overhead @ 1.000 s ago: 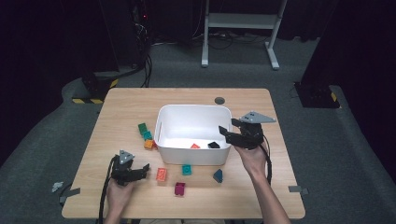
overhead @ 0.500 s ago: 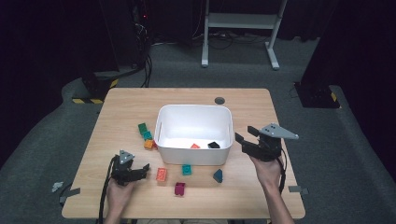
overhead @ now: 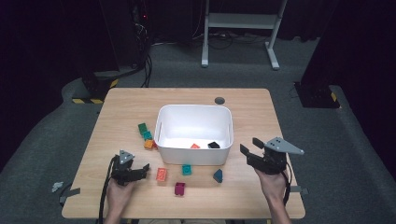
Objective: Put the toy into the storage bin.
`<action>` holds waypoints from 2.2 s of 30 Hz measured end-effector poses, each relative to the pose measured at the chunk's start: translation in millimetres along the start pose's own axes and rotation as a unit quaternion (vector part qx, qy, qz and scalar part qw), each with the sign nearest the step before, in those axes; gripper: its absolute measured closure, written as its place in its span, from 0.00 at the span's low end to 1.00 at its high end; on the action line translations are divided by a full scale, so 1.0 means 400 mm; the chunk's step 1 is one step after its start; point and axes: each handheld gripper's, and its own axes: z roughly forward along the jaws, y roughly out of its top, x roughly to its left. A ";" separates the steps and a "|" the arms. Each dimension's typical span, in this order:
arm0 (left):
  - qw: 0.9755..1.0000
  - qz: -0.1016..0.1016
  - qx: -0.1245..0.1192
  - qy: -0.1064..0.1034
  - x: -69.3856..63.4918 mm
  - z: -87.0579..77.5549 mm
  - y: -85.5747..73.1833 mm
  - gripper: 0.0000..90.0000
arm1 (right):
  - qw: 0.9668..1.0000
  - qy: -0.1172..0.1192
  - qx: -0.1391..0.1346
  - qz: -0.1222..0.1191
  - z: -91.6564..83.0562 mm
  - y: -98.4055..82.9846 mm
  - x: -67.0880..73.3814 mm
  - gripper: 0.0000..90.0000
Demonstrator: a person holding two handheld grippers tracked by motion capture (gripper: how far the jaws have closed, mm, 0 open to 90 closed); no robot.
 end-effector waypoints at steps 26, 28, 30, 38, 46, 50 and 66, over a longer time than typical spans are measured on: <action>1.000 0.000 0.000 0.000 0.000 0.000 0.000 0.18 | 0.999 0.022 0.037 0.008 0.042 -0.185 0.066 0.47; 1.000 0.000 0.000 0.001 0.000 0.000 0.000 0.18 | 0.999 0.028 0.039 0.010 0.047 -0.192 0.073 0.47; 1.000 0.000 0.000 0.001 0.000 0.000 0.000 0.18 | 0.999 0.031 0.041 0.005 0.053 -0.198 0.082 0.47; 1.000 0.000 0.000 0.001 0.000 0.000 0.000 0.18 | 0.997 0.051 0.050 0.001 0.085 -0.216 0.109 0.47; 1.000 0.000 0.000 0.000 0.000 0.000 0.000 0.18 | 0.995 0.071 0.070 -0.014 0.121 -0.226 0.143 0.47; 1.000 0.001 0.000 0.001 0.000 0.000 0.000 0.18 | 0.994 0.076 0.083 -0.020 0.141 -0.231 0.156 0.47; 1.000 0.000 0.000 0.000 0.000 0.000 0.000 0.18 | 0.990 0.066 0.117 -0.042 0.174 -0.235 0.168 0.59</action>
